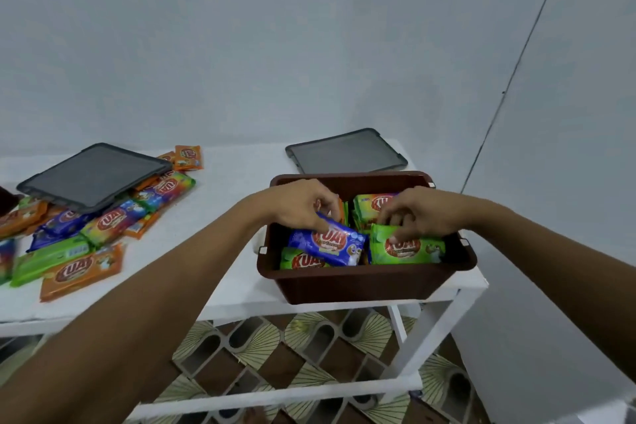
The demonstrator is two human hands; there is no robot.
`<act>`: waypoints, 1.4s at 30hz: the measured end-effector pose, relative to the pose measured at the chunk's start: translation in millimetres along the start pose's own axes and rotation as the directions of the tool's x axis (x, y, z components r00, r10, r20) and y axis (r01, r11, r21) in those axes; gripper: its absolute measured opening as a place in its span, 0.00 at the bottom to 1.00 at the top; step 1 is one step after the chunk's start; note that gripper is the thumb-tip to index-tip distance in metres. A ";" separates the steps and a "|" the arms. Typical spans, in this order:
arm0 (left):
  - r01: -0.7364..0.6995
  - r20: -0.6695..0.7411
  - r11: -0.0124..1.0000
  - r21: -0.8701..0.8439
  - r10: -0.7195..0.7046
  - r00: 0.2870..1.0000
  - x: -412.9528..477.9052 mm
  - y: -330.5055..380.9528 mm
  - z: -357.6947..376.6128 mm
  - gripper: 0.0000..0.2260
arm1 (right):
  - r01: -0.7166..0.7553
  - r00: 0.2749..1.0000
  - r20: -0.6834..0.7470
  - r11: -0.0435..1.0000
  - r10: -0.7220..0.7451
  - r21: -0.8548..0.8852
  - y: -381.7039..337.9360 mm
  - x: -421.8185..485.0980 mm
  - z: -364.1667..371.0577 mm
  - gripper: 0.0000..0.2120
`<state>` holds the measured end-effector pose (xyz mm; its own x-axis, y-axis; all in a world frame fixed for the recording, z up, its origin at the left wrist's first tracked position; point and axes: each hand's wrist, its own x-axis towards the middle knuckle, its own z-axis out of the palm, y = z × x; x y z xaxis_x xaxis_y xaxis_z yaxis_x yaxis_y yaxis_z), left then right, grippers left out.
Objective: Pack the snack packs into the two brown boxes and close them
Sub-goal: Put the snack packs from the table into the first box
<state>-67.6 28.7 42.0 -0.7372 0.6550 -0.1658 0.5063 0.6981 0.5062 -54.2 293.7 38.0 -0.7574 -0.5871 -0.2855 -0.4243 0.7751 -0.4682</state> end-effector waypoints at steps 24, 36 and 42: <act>-0.034 -0.020 0.921 0.388 0.045 0.999 -15.9 -11.6 35.6 0.13 | -0.076 0.958 -0.286 0.957 -0.007 -0.278 5.8 -12.8 30.3 0.11; -0.005 -0.061 0.925 0.381 0.031 0.998 -13.8 -8.7 36.8 0.11 | -0.129 0.946 -0.321 0.954 0.037 -0.270 5.4 -10.4 31.2 0.12; -0.048 -0.113 0.926 0.374 0.096 0.989 -15.3 -12.4 39.5 0.11 | -0.107 0.946 -0.323 0.961 0.019 -0.256 8.9 -9.9 32.5 0.11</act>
<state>-45.0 21.5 4.9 -0.7308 0.6823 -0.0194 0.6713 0.7236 0.1606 -34.3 298.8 9.5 -0.8850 -0.4654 -0.0095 -0.4538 0.8671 -0.2055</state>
